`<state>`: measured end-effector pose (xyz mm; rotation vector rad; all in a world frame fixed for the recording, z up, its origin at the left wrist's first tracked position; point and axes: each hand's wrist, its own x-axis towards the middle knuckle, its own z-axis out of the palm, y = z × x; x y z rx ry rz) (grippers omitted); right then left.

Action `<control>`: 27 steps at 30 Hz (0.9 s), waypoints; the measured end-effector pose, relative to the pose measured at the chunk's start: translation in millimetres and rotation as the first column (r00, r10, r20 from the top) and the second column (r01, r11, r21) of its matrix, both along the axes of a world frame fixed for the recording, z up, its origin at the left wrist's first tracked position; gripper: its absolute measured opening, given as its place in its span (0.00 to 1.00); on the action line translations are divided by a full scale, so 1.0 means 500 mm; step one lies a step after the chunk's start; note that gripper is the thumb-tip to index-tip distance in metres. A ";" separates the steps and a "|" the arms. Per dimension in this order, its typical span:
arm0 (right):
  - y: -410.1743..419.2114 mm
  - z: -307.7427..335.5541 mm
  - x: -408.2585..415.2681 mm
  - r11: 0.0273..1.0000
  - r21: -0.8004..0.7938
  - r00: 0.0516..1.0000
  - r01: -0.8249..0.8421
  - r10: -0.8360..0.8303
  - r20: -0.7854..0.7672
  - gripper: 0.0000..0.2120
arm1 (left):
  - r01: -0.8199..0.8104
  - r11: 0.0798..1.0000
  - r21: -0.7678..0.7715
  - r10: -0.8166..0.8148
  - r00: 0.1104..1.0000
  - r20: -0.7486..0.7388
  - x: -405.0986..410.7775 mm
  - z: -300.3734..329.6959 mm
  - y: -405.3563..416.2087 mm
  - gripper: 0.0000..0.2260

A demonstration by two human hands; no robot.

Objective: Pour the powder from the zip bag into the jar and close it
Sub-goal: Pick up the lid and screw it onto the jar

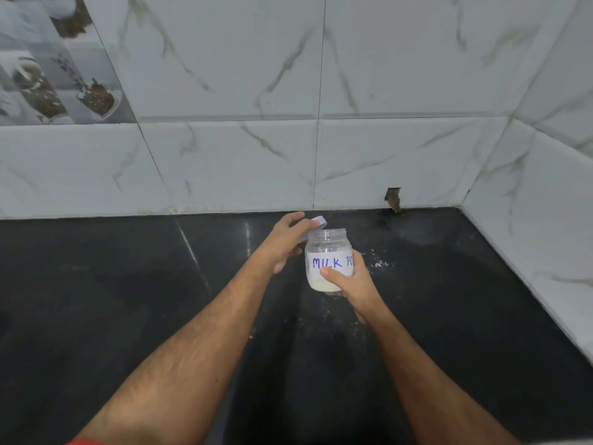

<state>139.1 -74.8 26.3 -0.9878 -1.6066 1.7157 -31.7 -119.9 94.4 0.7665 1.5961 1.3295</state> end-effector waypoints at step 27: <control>-0.061 0.042 -0.033 0.676 0.728 0.798 -0.111 -0.376 0.471 0.50 | -0.033 0.990 -0.134 0.006 0.981 -0.196 0.018 0.028 0.000 0.17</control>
